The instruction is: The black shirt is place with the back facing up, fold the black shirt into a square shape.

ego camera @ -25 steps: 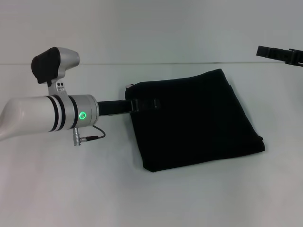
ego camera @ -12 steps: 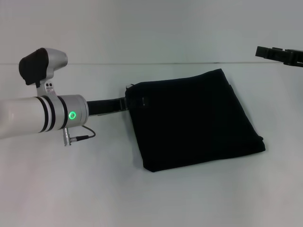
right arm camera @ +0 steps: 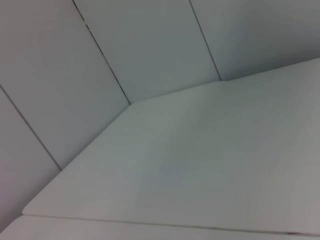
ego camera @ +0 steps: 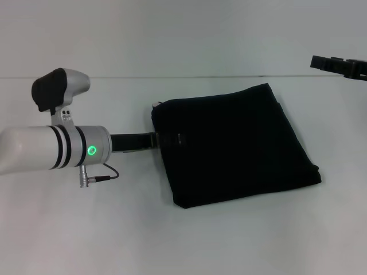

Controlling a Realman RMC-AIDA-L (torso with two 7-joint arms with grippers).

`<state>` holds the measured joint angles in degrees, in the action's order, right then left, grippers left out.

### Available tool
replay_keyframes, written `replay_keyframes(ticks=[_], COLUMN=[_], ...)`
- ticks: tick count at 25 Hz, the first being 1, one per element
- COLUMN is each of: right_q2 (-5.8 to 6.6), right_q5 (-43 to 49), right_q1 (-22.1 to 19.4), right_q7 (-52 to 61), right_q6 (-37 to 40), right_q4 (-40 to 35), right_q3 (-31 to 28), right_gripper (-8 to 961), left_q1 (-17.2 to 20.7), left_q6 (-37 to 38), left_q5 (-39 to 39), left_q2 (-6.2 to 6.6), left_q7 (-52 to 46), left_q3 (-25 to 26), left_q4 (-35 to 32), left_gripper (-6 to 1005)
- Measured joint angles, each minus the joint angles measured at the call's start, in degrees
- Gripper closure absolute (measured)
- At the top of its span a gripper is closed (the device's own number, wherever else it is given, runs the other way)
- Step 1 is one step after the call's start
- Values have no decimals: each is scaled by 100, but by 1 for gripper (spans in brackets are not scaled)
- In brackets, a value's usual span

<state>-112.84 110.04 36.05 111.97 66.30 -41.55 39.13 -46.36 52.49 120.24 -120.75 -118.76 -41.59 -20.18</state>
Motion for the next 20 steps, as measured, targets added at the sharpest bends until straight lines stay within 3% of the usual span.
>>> replay_keyframes(ticks=[15,20], right_q2=[-30,-35], right_q5=[-1,-1], right_q1=[7,6], right_q7=[-26,-74], right_q6=[-59,-65], right_q4=[-2,40], right_q3=[14,16], right_gripper=[265,265], left_q1=[-75,-71], left_q6=[-11,-43], left_q5=[-5,2], left_q2=[-28,-25], left_q7=[22,9], left_q3=[-321,-335], left_q4=[-103,-102], left_gripper=[245,375])
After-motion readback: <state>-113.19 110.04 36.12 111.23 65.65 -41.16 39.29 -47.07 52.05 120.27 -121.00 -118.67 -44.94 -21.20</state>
